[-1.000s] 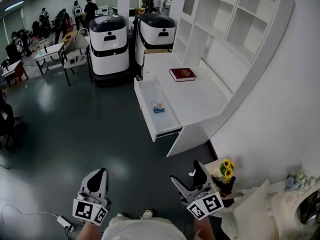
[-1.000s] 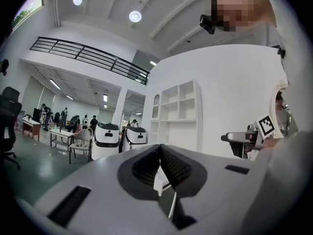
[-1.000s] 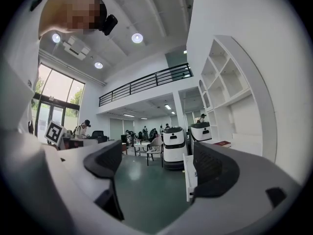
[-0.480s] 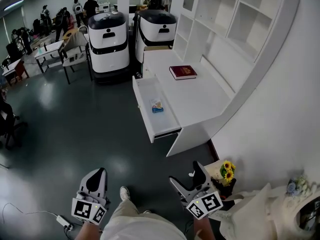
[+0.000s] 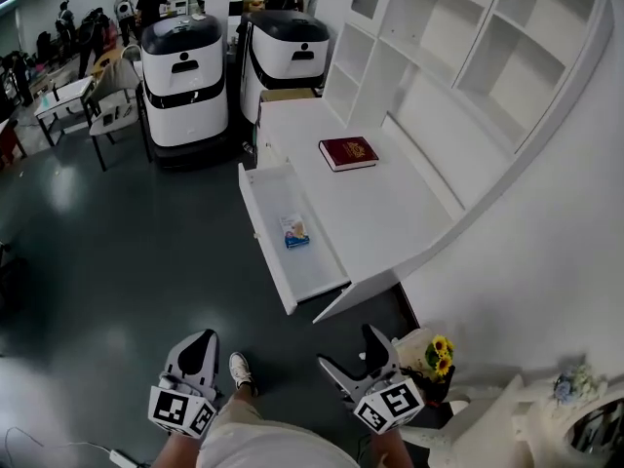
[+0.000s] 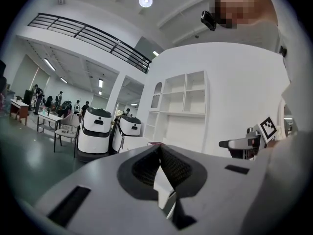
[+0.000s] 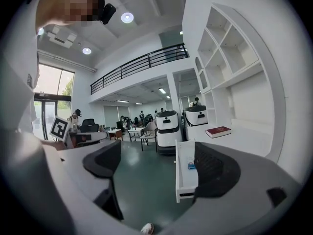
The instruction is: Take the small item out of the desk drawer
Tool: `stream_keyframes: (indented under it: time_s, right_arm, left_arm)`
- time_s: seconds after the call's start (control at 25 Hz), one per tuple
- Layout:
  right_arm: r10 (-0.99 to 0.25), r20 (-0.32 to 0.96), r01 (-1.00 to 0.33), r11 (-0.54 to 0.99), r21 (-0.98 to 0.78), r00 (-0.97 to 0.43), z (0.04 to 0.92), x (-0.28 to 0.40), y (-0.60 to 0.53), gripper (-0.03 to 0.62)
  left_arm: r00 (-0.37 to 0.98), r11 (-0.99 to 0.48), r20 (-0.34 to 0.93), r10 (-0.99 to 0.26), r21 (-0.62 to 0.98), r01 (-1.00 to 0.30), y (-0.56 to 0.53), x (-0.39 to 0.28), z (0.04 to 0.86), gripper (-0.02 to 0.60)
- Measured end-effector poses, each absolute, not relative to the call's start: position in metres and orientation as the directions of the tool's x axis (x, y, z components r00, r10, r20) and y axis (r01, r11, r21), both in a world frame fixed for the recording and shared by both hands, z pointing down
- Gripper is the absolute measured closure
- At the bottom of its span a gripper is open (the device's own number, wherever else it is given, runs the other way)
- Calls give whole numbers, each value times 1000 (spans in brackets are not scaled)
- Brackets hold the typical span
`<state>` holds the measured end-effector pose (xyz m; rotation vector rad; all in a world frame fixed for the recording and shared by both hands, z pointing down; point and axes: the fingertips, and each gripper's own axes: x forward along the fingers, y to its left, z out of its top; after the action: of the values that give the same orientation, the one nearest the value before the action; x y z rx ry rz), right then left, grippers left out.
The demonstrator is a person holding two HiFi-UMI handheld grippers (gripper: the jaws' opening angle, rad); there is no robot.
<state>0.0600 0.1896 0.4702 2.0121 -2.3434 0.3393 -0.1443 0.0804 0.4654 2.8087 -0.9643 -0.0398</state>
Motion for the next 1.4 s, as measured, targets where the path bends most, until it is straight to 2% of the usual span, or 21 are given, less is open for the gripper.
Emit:
stream_keyframes:
  time_s: [0.32, 0.6, 0.8, 1.0, 1.4]
  right_arm:
    - [-964, 257, -993, 37, -114, -66, 465, 78, 47, 135]
    - [-934, 356, -994, -22, -110, -19, 486, 100, -13, 135]
    - [-919, 393, -994, -16, -106, -27, 508, 123, -49, 135]
    - [-876, 477, -991, 10, -131, -72, 553, 151, -83, 135]
    - [-760, 632, -982, 47, -182, -153, 656, 187, -163, 135]
  left_arm:
    - [850, -831, 9, -527, 202, -518, -90, -110, 455, 565]
    - [874, -843, 29, -485, 250, -476, -150, -78, 468, 565]
    - [861, -827, 46, -507, 257, -500, -178, -64, 478, 565]
    - [819, -795, 33, -574, 219, -566, -194, -58, 456, 565]
    - [725, -706, 115, -679, 171, -688, -213, -56, 458, 565]
